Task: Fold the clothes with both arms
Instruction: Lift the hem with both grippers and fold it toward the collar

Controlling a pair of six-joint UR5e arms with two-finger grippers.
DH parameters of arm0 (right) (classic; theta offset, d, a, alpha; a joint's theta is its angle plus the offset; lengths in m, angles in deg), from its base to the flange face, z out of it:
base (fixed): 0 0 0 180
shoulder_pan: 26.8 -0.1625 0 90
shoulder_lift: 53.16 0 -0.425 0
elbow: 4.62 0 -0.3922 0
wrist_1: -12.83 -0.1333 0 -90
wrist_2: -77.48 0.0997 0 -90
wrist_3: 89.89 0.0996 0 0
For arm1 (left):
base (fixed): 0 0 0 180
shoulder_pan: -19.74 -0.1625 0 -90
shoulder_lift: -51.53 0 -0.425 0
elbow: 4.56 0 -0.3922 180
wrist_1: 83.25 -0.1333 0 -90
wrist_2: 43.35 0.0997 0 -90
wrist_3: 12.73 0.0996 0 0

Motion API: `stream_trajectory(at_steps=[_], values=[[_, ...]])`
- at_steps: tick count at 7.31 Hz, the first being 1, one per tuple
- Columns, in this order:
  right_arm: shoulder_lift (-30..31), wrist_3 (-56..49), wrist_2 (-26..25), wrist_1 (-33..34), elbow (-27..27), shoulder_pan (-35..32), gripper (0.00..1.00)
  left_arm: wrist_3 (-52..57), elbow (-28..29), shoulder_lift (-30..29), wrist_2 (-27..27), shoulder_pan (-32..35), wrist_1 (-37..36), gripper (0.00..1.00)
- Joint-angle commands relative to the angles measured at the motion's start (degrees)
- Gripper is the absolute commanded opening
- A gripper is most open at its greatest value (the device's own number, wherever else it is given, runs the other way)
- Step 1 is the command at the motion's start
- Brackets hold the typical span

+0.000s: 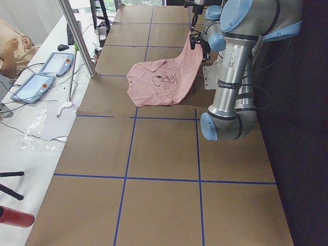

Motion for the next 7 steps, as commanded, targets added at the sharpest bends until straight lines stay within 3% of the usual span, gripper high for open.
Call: stream_trajectory(at_steps=[1,4,7], values=[[-17.42,-5.93,5.87,7.00,12.67,-11.43,0.00,8.76,7.53,-2.98,0.00,8.94,0.08,0.00],[-22.48,-13.77,7.57,5.72,23.94,-20.34,0.00,14.74,15.72,-6.58,0.00,16.16,0.52,0.00],[-24.17,-13.86,7.49,-2.80,33.72,-22.12,0.00,15.65,21.79,-6.68,0.00,18.64,6.82,0.00]])
